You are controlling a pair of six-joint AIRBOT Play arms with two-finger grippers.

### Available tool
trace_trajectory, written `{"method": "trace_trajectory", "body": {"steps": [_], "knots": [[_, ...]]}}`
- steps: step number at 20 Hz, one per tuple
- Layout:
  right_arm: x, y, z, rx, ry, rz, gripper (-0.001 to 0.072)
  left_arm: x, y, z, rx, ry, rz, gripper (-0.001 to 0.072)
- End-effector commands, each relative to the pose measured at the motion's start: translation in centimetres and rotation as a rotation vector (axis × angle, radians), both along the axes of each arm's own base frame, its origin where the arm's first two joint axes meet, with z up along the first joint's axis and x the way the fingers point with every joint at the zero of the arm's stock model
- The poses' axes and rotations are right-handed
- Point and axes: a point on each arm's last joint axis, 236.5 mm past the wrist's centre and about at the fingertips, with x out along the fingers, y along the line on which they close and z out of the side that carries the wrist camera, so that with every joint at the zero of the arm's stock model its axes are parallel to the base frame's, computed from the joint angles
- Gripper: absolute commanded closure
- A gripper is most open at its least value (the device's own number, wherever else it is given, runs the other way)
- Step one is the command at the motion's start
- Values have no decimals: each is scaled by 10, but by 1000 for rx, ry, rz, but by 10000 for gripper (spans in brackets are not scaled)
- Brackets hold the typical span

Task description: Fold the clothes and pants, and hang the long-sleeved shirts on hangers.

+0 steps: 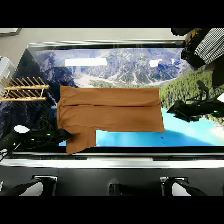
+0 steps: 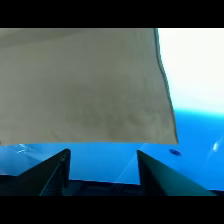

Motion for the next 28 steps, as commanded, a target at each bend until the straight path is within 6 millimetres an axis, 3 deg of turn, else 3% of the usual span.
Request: {"method": "trace_trajectory", "body": {"steps": [1, 2, 4, 6, 8, 9, 11, 12, 15, 17, 22, 25, 28], "knots": [[6, 16, 10, 85, -24, -8, 294, 5, -6, 1, -15, -13, 9, 428], [9, 22, 15, 115, -37, -15, 350, 3, -8, 2, -22, -7, 2, 571], [17, 27, 22, 152, -65, -37, 359, -2, -11, 4, -36, 2, -18, 683], [21, 17, 25, 121, -79, -45, 357, -6, -14, 5, -50, 14, -31, 693], [25, -16, 32, 69, -105, -97, 358, -7, -15, 6, -53, 17, -34, 693], [23, -35, 29, 53, -102, -131, 358, -7, -15, 6, -54, 17, -34, 693], [-2, -59, -1, 27, 2, -136, 354, -6, -15, 7, -52, 12, -37, 694], [-10, -59, -20, 44, 45, -147, 287, -5, -15, 7, -52, 11, -36, 693], [-34, -47, -76, 84, 154, -126, 276, -6, -15, 7, -54, 13, -37, 693], [-43, -43, -99, 93, 187, -120, 276, -5, -16, 8, -58, 14, -32, 693], [-28, -34, -115, 160, 149, -143, 277, 0, -21, 13, -91, 6, -4, 693], [-34, -29, -132, 189, 200, -129, 285, 1, -22, 14, -99, 4, 3, 693], [-35, -20, -132, 237, 211, -115, 286, 2, -22, 15, -100, 4, 4, 693]]}}
